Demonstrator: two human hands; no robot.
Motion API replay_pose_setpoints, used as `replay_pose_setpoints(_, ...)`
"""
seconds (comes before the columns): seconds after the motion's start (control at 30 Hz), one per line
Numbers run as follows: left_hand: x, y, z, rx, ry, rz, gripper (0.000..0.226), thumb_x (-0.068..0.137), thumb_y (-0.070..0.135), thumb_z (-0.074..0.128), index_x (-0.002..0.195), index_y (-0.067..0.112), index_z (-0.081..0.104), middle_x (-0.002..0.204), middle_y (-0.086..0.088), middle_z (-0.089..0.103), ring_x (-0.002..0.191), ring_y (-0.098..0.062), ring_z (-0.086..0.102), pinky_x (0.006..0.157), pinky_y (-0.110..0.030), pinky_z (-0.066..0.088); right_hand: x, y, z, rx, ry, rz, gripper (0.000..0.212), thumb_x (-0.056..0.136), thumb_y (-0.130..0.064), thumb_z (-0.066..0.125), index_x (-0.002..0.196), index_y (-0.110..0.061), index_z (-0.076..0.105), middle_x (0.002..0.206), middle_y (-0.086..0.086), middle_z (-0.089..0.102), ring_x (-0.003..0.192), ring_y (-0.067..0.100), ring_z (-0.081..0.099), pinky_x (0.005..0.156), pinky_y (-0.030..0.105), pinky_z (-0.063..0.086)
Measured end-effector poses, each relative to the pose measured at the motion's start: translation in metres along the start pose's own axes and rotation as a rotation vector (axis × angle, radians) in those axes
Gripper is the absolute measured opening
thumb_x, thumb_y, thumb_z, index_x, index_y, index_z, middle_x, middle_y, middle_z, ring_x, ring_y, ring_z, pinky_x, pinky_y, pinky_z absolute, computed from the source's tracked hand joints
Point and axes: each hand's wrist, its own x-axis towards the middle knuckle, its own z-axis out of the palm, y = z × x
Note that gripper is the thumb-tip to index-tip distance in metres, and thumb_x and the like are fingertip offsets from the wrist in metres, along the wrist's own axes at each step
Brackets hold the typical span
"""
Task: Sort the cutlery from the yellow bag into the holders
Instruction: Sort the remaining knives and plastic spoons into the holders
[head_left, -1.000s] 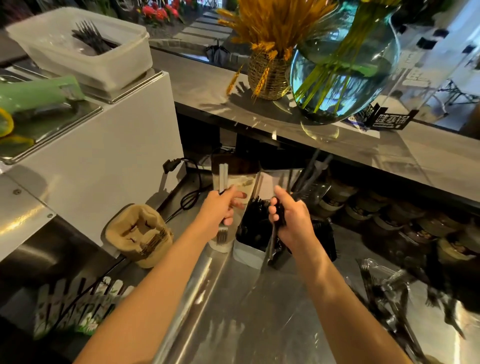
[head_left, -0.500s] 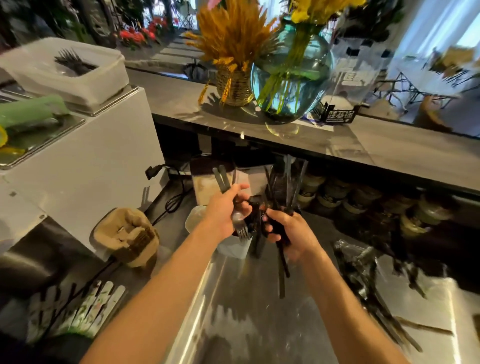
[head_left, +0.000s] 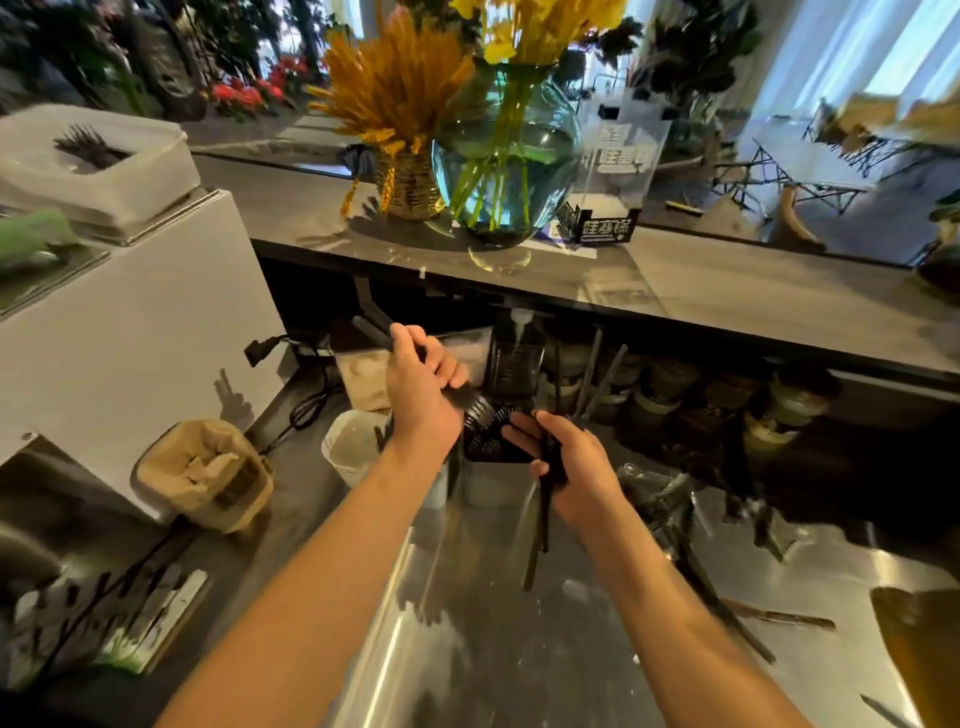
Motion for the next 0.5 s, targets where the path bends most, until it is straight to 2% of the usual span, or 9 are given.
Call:
replay_pose_setpoints(0.03, -0.006, -0.011, 0.006, -0.003, 0.013, 0.009, 0.044, 0.106, 0.045, 0.036, 0.072, 0.021, 0.046, 0.055, 0.005, 0.027, 0.044, -0.010, 0.023, 0.041, -0.023, 0.026, 0.000, -0.001, 0.001, 0.051, 0.000, 0.013, 0.009, 0.102, -0.010, 0.051, 0.097, -0.007, 0.058, 0.106, 0.016, 0.073, 0.098, 0.028, 0.072, 0.035, 0.016, 0.034)
replay_pose_setpoints(0.07, -0.011, -0.023, 0.011, 0.009, 0.021, 0.020, 0.044, 0.106, 0.046, 0.035, 0.071, 0.020, 0.044, 0.055, 0.005, 0.026, 0.046, -0.011, 0.023, 0.043, -0.024, 0.026, -0.001, -0.004, 0.003, 0.102, 0.011, 0.022, 0.010, 0.102, -0.011, 0.051, 0.096, -0.007, 0.057, 0.102, 0.015, 0.074, 0.097, 0.028, 0.070, 0.035, 0.016, 0.033)
replay_pose_setpoints(0.13, -0.023, -0.047, 0.021, 0.070, 0.026, 0.053, 0.044, 0.106, 0.045, 0.035, 0.071, 0.020, 0.042, 0.057, 0.004, 0.025, 0.047, -0.012, 0.023, 0.046, -0.025, 0.028, -0.001, -0.013, 0.002, 0.156, 0.075, 0.021, 0.010, 0.101, -0.012, 0.053, 0.093, -0.006, 0.058, 0.079, 0.009, 0.073, 0.074, 0.021, 0.067, 0.034, 0.016, 0.031)
replay_pose_setpoints(0.2, -0.031, -0.063, 0.028, 0.126, 0.039, 0.071, 0.044, 0.106, 0.043, 0.036, 0.069, 0.020, 0.041, 0.058, 0.003, 0.026, 0.049, -0.014, 0.025, 0.049, -0.027, 0.031, 0.003, -0.019, -0.001, 0.124, 0.177, 0.000, 0.010, 0.098, -0.011, 0.058, 0.093, -0.003, 0.059, 0.072, 0.009, 0.069, 0.057, 0.016, 0.057, 0.034, 0.018, 0.031)
replay_pose_setpoints(0.33, -0.036, -0.090, 0.035, 0.271, 0.046, 0.133, 0.041, 0.107, 0.035, 0.037, 0.070, 0.017, 0.040, 0.058, 0.000, 0.032, 0.053, -0.017, 0.034, 0.059, -0.031, 0.037, 0.019, -0.024, -0.021, -0.023, 0.341, -0.029, 0.006, 0.095, -0.011, 0.062, 0.095, -0.005, 0.059, 0.076, 0.010, 0.059, 0.053, 0.017, 0.048, 0.036, 0.023, 0.031)
replay_pose_setpoints(0.4, -0.040, -0.101, 0.035, 0.377, 0.007, 0.148, 0.041, 0.107, 0.029, 0.039, 0.068, 0.018, 0.043, 0.058, 0.000, 0.041, 0.059, -0.019, 0.043, 0.070, -0.036, 0.041, 0.022, -0.026, -0.029, -0.114, 0.417, -0.073, 0.008, 0.095, -0.012, 0.064, 0.089, -0.010, 0.060, 0.075, 0.007, 0.061, 0.055, 0.018, 0.051, 0.041, 0.027, 0.035)
replay_pose_setpoints(0.5, -0.045, -0.110, 0.029, 0.420, -0.113, 0.080, 0.037, 0.104, 0.027, 0.045, 0.069, 0.016, 0.050, 0.063, 0.000, 0.056, 0.069, -0.022, 0.055, 0.084, -0.042, 0.044, 0.026, -0.032, -0.041, -0.233, 0.494, -0.218, 0.008, 0.094, -0.012, 0.064, 0.087, -0.013, 0.062, 0.076, 0.008, 0.064, 0.064, 0.022, 0.057, 0.051, 0.031, 0.041)
